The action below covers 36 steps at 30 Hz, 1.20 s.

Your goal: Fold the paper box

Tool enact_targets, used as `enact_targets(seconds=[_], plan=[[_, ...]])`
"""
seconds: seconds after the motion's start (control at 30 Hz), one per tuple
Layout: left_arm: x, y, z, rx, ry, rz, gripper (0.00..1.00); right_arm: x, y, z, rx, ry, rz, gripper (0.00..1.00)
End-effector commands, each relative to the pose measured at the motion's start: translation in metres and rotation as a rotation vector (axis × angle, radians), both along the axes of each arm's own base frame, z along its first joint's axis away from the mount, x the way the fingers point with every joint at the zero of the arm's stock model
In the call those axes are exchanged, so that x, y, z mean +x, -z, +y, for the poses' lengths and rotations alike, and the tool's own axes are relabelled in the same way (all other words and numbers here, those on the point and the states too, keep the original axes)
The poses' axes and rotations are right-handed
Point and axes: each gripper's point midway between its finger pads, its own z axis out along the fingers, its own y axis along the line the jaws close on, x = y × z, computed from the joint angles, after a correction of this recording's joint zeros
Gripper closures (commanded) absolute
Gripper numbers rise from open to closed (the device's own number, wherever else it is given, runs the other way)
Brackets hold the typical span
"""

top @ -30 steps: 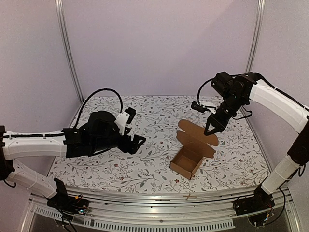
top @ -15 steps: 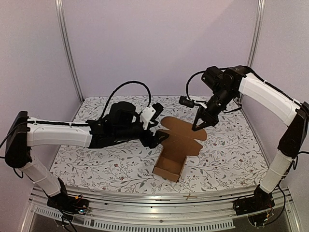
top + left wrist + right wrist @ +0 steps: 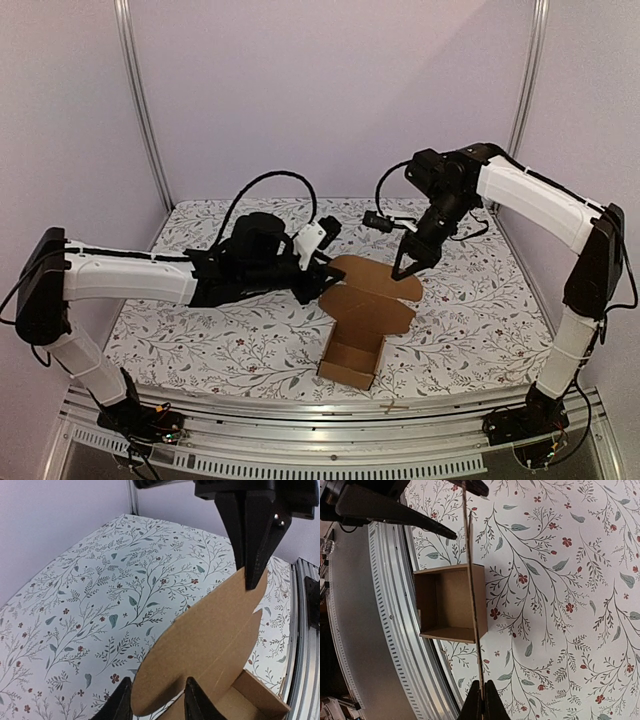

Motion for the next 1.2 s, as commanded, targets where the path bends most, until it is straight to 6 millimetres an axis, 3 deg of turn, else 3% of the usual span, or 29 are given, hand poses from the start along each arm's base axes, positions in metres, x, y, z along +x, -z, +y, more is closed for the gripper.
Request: enact_targets(seconds=[0.0,0.27,0.5,0.6,0.7,0.77,0.87,0.93,1.03,1.17], plan=[[0.003,-0.002,-0.010,-0.024,-0.024,0.044,0.67,0.023,0.029,0.011,-0.052,0.086,0.026,1.00],[0.009,-0.002,-0.026,-0.068,-0.041,0.138,0.80,0.042,0.053,0.014,-0.119,0.172,0.042,1.00],[0.005,0.007,-0.054,-0.074,0.018,0.274,0.76,0.040,0.078,0.016,-0.148,0.168,0.108,1.00],[-0.005,-0.003,-0.047,-0.063,0.067,0.249,0.73,0.035,0.083,0.014,-0.135,0.139,0.127,1.00],[-0.007,0.000,-0.017,0.024,0.056,0.208,0.67,0.031,0.087,0.009,-0.099,0.106,0.158,1.00],[0.008,0.009,0.009,0.063,-0.015,0.205,0.61,0.030,0.091,0.005,-0.061,0.096,0.203,1.00],[0.053,0.023,0.047,0.055,-0.194,0.272,0.55,0.019,0.084,0.006,0.027,0.049,0.299,1.00],[0.077,0.040,0.061,0.054,-0.266,0.322,0.54,0.010,0.077,0.008,0.069,0.013,0.334,1.00],[0.100,0.067,0.064,0.057,-0.283,0.395,0.54,0.004,0.072,0.009,0.095,-0.027,0.344,1.00],[0.104,0.088,0.038,0.042,-0.162,0.431,0.55,0.001,0.080,0.006,0.080,-0.035,0.358,1.00]])
